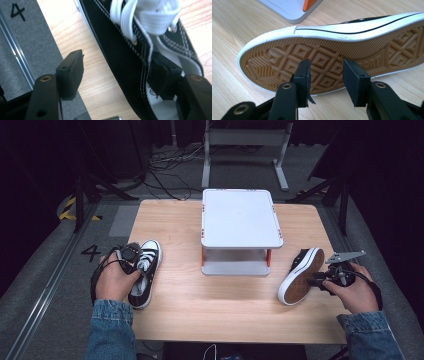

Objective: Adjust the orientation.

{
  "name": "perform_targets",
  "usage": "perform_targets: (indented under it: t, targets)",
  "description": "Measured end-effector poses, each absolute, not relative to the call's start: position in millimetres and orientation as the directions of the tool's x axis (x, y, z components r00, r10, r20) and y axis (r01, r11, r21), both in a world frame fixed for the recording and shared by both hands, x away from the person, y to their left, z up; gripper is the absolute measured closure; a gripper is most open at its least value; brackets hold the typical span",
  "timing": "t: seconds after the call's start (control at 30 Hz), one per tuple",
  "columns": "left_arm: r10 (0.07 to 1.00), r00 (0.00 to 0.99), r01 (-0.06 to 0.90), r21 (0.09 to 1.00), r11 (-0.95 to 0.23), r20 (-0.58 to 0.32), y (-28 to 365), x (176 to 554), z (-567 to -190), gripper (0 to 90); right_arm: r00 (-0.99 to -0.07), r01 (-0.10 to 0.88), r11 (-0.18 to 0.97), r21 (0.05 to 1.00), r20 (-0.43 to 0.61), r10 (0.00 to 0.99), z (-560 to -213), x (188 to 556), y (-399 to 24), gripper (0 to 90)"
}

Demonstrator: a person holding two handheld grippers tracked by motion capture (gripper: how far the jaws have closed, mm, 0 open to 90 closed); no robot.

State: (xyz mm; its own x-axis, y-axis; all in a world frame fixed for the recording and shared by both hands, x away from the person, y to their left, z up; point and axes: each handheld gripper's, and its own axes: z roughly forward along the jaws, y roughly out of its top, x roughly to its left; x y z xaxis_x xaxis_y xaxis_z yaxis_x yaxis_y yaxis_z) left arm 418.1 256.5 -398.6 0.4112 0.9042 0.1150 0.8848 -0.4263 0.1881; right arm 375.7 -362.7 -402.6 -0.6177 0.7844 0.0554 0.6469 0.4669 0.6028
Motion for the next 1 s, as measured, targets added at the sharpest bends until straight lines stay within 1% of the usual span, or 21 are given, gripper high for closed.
perform_targets:
  t: [0.07, 0.13, 0.17, 0.2, 0.23, 0.27, 0.3, 0.37, 0.47, 0.5, 0.53, 0.6, 0.67, 0.73, 0.77, 0.8, 0.83, 0.87, 0.9, 0.97, 1.0]
  targets:
    - [0.903, 0.413, 0.872, 0.234, -0.430, 0.123, 257, 418, -393, 53.5, -0.617, 0.646, 0.468, 0.604, 0.051, 0.785, -403, 375, -364, 59.3]
    - [0.905, 0.401, 0.874, 0.238, -0.424, 0.140, 257, 420, -391, 56.8, -0.614, 0.648, 0.463, 0.605, 0.055, 0.787, -403, 373, -366, 59.3]
    - [0.907, 0.403, 0.878, 0.230, -0.420, 0.121, 258, 423, -395, 59.1, -0.612, 0.648, 0.462, 0.606, 0.053, 0.789, -403, 372, -367, 59.2]
    - [0.908, 0.407, 0.880, 0.222, -0.420, 0.102, 258, 424, -397, 64.6, -0.612, 0.649, 0.463, 0.603, 0.053, 0.789, -403, 371, -367, 59.2]
    - [0.908, 0.407, 0.880, 0.222, -0.420, 0.102, 258, 424, -397, 75.0, -0.612, 0.649, 0.463, 0.603, 0.053, 0.789, -403, 371, -367, 59.2]
    - [0.910, 0.412, 0.881, 0.236, -0.410, 0.044, 256, 425, -402, 75.0, -0.613, 0.649, 0.463, 0.604, 0.054, 0.788, -403, 371, -367, 59.2]
    - [0.911, 0.409, 0.879, 0.241, -0.411, 0.060, 255, 424, -400, 85.6, -0.610, 0.652, 0.462, 0.601, 0.054, 0.791, -403, 370, -367, 59.1]
    - [0.916, 0.398, 0.879, 0.263, -0.397, 0.050, 255, 422, -395, 86.1, -0.614, 0.647, 0.465, 0.604, 0.052, 0.787, -404, 370, -367, 59.1]
    - [0.895, 0.444, 0.841, 0.365, -0.398, -0.047, 253, 417, -382, 86.5, -0.613, 0.649, 0.466, 0.601, 0.051, 0.789, -404, 370, -367, 59.1]
    - [0.881, 0.467, 0.830, 0.385, -0.405, -0.080, 246, 415, -377, 86.6, -0.615, 0.649, 0.470, 0.598, 0.049, 0.787, -405, 371, -366, 59.0]
    - [0.881, 0.467, 0.830, 0.385, -0.405, -0.080, 246, 415, -377, 86.6, -0.615, 0.649, 0.470, 0.598, 0.049, 0.787, -405, 371, -366, 59.0]
    - [0.838, 0.510, 0.811, 0.435, -0.392, -0.196, 235, 413, -374, 86.7, -0.620, 0.646, 0.474, 0.597, 0.049, 0.783, -405, 371, -364, 59.0]
    - [0.813, 0.535, 0.801, 0.444, -0.402, -0.231, 224, 413, -374, 86.6, -0.624, 0.644, 0.478, 0.597, 0.048, 0.780, -405, 372, -363, 58.8]
    - [0.802, 0.549, 0.799, 0.428, -0.422, -0.234, 210, 414, -379, 86.6, -0.627, 0.642, 0.483, 0.595, 0.045, 0.778, -406, 372, -362, 58.8]
    - [0.809, 0.545, 0.807, 0.402, -0.434, -0.220, 203, 415, -383, 86.5, -0.629, 0.640, 0.485, 0.595, 0.044, 0.776, -406, 373, -361, 58.8]
    - [0.824, 0.536, 0.809, 0.391, -0.439, -0.183, 198, 416, -387, 86.5, -0.627, 0.643, 0.485, 0.593, 0.042, 0.778, -405, 373, -361, 58.7]
    - [0.822, 0.542, 0.809, 0.374, -0.454, -0.176, 194, 417, -391, 86.4, -0.633, 0.636, 0.491, 0.596, 0.039, 0.773, -405, 373, -360, 58.6]
    - [0.824, 0.547, 0.811, 0.337, -0.477, -0.150, 192, 417, -395, 86.2, -0.634, 0.635, 0.491, 0.596, 0.040, 0.772, -405, 373, -360, 58.6]
    - [0.826, 0.544, 0.814, 0.334, -0.476, -0.149, 192, 416, -394, 86.1, -0.632, 0.636, 0.489, 0.597, 0.039, 0.774, -404, 373, -360, 58.5]
    - [0.814, 0.567, 0.798, 0.330, -0.505, -0.125, 195, 413, -391, 86.1, -0.634, 0.633, 0.487, 0.602, 0.041, 0.773, -403, 373, -361, 58.4]
    - [0.799, 0.589, 0.786, 0.310, -0.534, -0.118, 196, 411, -389, 85.5, -0.634, 0.630, 0.486, 0.606, 0.040, 0.772, -403, 373, -361, 58.4]
